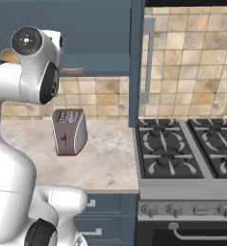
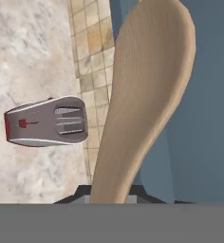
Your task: Organize the utensils by type. Pick up the wooden spoons from the counter and place them in the open cabinet. Then pick up the metallic utensils from the counter and place them in the open drawer.
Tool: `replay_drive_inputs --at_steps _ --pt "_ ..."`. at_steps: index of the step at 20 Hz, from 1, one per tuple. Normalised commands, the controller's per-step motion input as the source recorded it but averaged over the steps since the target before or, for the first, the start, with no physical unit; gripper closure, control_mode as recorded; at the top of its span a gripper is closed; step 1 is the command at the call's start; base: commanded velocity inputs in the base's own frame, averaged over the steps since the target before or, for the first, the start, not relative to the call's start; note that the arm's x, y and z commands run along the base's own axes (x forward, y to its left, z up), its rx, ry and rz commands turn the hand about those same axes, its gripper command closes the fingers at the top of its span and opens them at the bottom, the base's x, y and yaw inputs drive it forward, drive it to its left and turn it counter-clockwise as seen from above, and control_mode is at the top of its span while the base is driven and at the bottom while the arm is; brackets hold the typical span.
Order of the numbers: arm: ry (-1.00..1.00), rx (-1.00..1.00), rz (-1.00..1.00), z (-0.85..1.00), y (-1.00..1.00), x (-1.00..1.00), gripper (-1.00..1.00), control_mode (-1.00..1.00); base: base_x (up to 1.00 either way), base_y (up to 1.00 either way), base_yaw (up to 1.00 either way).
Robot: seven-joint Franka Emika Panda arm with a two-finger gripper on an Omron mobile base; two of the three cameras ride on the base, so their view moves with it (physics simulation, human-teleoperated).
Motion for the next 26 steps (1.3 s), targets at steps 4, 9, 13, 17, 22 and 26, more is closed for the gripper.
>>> replay_drive_inputs --at_steps 4,9,13,17,22,26 --pt "0.00 0.06 0.01 0.09 0.10 0.65 1.00 -1.00 0.00 0.00 0.00" --pt "0.00 0.02 0.00 0.01 0.20 0.60 1.00 -1.00 0.00 0.00 0.00" --pt "-0.08 0.00 0.00 0.02 0.19 0.64 1.00 -1.00 0.00 0.00 0.00" --pt "-0.07 0.00 0.01 0.05 0.17 0.64 1.00 -1.00 0.00 0.00 0.00" --pt "0.00 0.01 0.04 0.00 0.10 0.66 1.00 -1.00 0.00 0.00 0.00" --pt "0.02 0.02 0.08 0.00 0.07 0.72 1.00 -1.00 0.00 0.00 0.00"
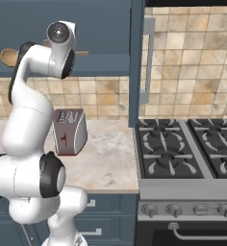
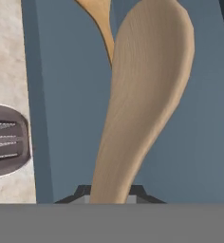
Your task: Organize the utensils by type. Pick up the wooden spoons from the counter and place them in the open cabinet. Then pick up the metallic utensils from the counter and place them in the open drawer.
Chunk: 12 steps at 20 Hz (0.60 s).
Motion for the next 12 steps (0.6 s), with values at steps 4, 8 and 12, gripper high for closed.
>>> replay_drive_inputs --at_steps 4,8,12 --pt "0.02 0.00 0.09 0.00 0.05 0.65 1.00 -1.00 0.00 0.00 0.00" --pt "0.05 0.00 0.07 -0.02 0.11 0.54 1.00 -1.00 0.00 0.00 0.00" --pt "0.02 0.00 0.02 -0.06 0.16 0.48 1.00 -1.00 0.00 0.00 0.00"
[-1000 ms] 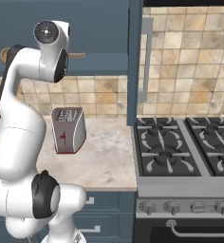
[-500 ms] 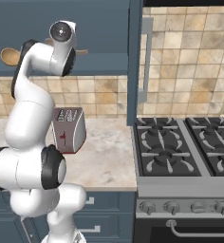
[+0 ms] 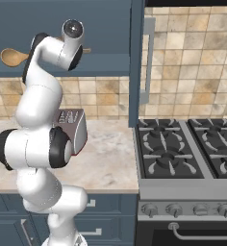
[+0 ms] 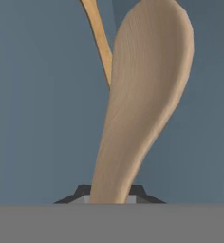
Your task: Organize the utensils by type. Pick up the wooden spoons from the counter and place them in the open cabinet. Then pick up the metallic utensils from the counter and place them in the open drawer.
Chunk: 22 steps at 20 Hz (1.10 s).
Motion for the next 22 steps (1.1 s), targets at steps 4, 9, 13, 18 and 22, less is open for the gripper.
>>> replay_drive_inputs --at_steps 4,9,13,18,22 --pt "0.02 0.00 0.00 -0.18 0.24 0.36 1.00 -1.00 0.00 0.00 0.00" --pt "0.00 0.00 0.00 -0.22 0.25 0.40 1.00 -1.00 0.00 0.00 0.00" --pt "0.00 0.00 0.00 -0.19 0.21 0.43 1.00 -1.00 0.00 0.00 0.00" --pt "0.02 0.00 0.00 -0.14 0.05 0.44 1.00 -1.00 0.00 0.00 0.00" --pt "0.04 -0.02 0.00 -0.16 0.00 0.35 1.00 -1.00 0.00 0.00 0.00"
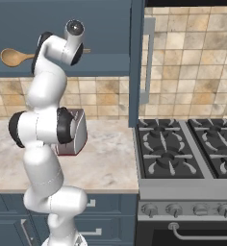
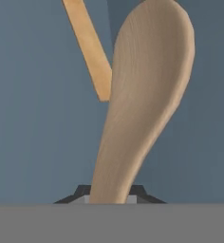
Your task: Organize the utensils by type. Pick up the wooden spoons from the counter and place them in the open cabinet. Then pick up the metallic utensils from the counter and place them in the open drawer.
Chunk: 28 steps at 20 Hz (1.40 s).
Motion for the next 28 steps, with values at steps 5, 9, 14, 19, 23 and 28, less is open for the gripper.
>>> replay_drive_inputs --at_steps 5,9,14,19,23,28 --pt "0.07 -0.04 0.00 -0.27 0.00 0.27 -1.00 -1.00 0.00 0.00 0.00" --pt "0.07 -0.01 0.00 -0.24 0.00 0.17 -1.00 -1.00 0.00 0.00 0.00" --pt "0.08 -0.01 0.00 -0.22 -0.02 0.03 -1.00 -1.00 0.00 0.00 0.00" --pt "0.01 0.00 0.00 -0.18 0.00 0.00 -1.00 -1.00 0.00 0.00 0.00" --pt "0.01 0.00 0.00 -0.22 -0.01 0.00 -1.00 -1.00 0.00 0.00 0.00" --pt "0.01 0.00 0.00 -0.11 -0.02 0.00 -1.00 -1.00 0.00 0.00 0.00"
